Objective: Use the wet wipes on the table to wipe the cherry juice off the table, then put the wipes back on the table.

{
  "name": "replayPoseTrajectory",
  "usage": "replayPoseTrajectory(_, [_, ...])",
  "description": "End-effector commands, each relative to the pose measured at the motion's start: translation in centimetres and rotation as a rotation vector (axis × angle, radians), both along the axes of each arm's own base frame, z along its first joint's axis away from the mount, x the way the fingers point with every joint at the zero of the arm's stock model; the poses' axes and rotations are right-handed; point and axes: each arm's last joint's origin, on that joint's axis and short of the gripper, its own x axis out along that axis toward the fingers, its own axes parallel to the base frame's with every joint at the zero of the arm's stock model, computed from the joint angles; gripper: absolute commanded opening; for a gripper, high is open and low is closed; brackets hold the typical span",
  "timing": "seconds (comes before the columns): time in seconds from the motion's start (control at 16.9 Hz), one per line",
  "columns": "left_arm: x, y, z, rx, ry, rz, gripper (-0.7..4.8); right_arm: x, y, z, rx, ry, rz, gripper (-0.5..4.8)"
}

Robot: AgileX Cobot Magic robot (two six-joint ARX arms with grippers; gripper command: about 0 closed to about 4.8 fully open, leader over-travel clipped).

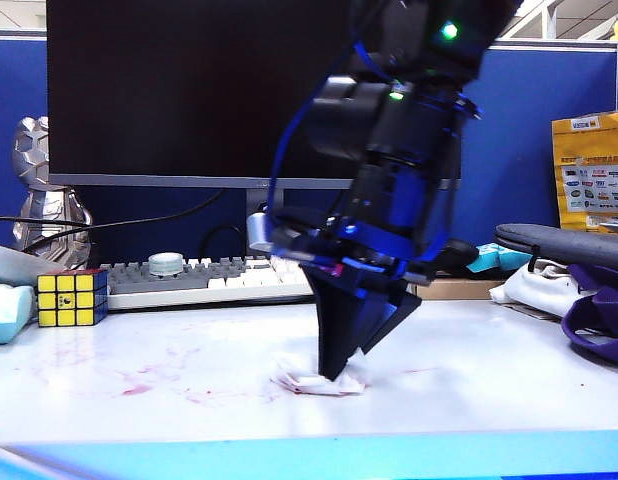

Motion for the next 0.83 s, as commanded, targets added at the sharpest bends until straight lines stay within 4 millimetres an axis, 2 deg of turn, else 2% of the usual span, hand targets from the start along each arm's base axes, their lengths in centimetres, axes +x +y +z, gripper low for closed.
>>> replayPoseTrajectory(0.06, [0.0,0.0,0.1,0.004,-0.008,-0.004,0.28,1.8,-4.8,-1.2,-0.267,0.003,-0.228,-0.01])
replayPoseTrajectory(0.18, [0.0,0.0,0.1,0.004,-0.008,-0.004,0.28,3.2,-7.8,-1.2,-0.306,0.006,-0.336,-0.01])
replayPoseTrajectory(0.3, [0.0,0.0,0.1,0.004,-0.008,-0.004,0.28,4.3,-9.9,-1.2,-0.273,0.027,-0.392,-0.01])
replayPoseTrajectory(0.35, [0.0,0.0,0.1,0.004,-0.008,-0.004,0.28,4.3,-10.0,-1.2,-0.227,0.063,-0.379,-0.01])
replayPoseTrajectory(0.47, [0.0,0.0,0.1,0.004,-0.008,-0.004,0.28,3.5,-8.8,-1.2,-0.140,0.148,-0.316,-0.01])
replayPoseTrajectory(0.65, [0.0,0.0,0.1,0.004,-0.008,-0.004,0.28,1.0,-4.1,-1.1,0.002,0.226,-0.113,-0.01])
replayPoseTrajectory(0.77, [0.0,0.0,0.1,0.004,-0.008,-0.004,0.28,-0.2,-1.5,-1.0,0.042,0.204,-0.029,-0.01])
replayPoseTrajectory(0.83, [0.0,0.0,0.1,0.004,-0.008,-0.004,0.28,-0.5,-1.0,-1.0,0.000,0.167,-0.047,-0.01])
